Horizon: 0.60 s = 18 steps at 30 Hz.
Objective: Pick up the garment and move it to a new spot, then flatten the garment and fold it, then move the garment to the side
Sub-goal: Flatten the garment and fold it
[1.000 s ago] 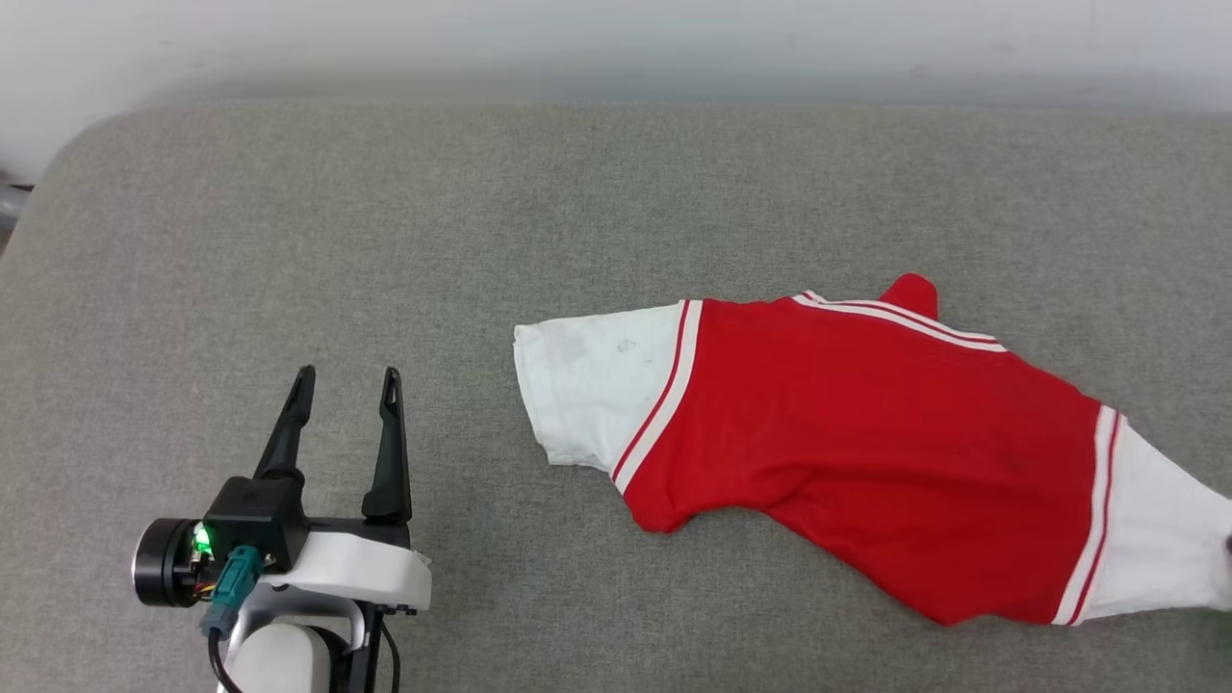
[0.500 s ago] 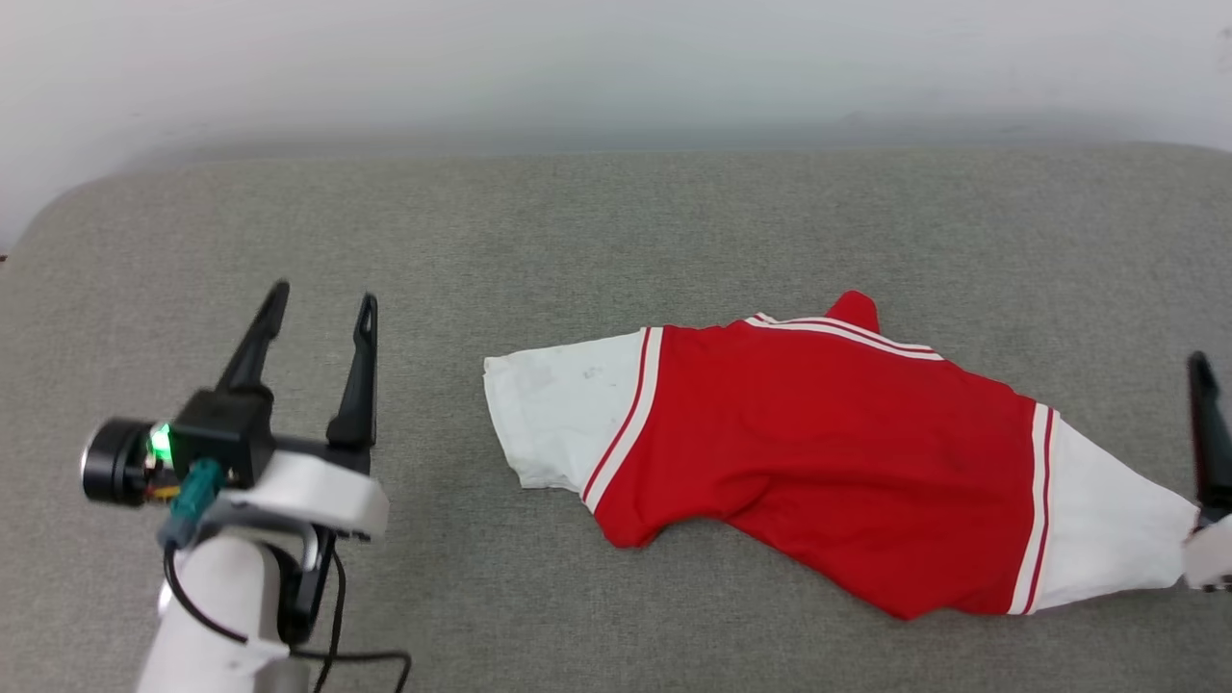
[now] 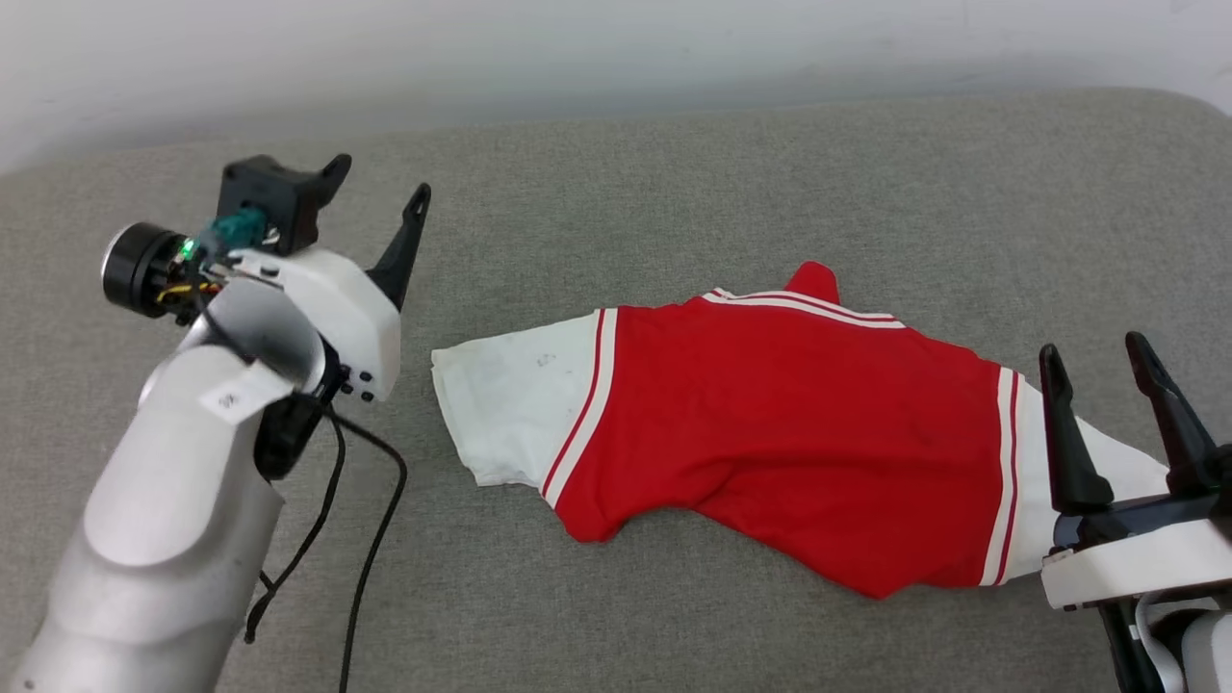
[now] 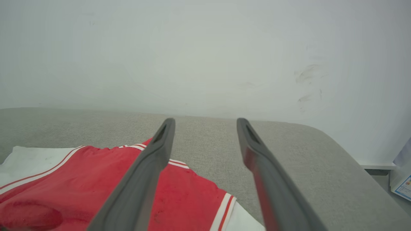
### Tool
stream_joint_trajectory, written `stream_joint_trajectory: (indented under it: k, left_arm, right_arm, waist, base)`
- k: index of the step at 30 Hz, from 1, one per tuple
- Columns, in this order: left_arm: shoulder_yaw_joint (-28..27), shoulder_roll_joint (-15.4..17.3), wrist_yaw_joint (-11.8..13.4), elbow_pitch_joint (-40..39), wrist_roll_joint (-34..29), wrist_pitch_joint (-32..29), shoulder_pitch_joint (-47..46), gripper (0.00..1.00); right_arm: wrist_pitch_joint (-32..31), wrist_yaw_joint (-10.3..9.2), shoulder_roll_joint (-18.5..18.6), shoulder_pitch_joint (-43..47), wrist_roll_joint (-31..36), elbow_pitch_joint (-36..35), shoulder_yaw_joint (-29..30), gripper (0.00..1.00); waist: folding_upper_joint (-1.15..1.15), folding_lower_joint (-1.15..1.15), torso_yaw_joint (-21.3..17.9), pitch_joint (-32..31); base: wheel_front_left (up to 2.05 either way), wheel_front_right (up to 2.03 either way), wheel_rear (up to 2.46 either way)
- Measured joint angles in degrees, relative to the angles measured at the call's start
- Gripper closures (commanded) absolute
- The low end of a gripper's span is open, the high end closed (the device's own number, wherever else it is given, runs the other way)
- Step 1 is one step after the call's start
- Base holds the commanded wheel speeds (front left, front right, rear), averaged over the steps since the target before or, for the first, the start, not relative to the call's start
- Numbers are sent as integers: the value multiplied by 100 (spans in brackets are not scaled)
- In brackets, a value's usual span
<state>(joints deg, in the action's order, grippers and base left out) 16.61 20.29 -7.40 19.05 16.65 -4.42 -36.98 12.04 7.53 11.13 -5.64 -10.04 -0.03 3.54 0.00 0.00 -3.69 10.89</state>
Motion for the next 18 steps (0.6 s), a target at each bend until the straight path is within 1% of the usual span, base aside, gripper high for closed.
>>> stream_joint_trajectory:
  k: [4,8,10,14,18]
  left_arm:
    - [815,369,0,210,987,-1483,-492,0]
    - [1362,765,0,286,1702,-2547,-1115,0]
    - [1644,892,0,408,2004,-3062,-1266,0]
    - [2142,1065,0,588,2457,-3807,-1553,0]
    - [2621,1230,0,775,2681,-4287,-1735,0]
  right_arm:
    - [-2,0,-7,2,138,0,-120,0]
    - [5,0,-29,-52,147,-2,-209,0]
    - [12,-1,-29,-97,153,13,-240,0]
    - [35,0,-30,-208,204,55,-300,0]
    - [98,0,-47,-315,201,98,-341,0]
  waist:
    - [0,0,-113,106]
    - [0,0,-223,237]
    - [0,0,-287,305]
    - [0,0,-418,451]
    - [0,0,-544,601]
  base:
    - [0,0,0]
    - [0,0,0]
    - [0,0,0]
    - [0,0,0]
    - [0,0,0]
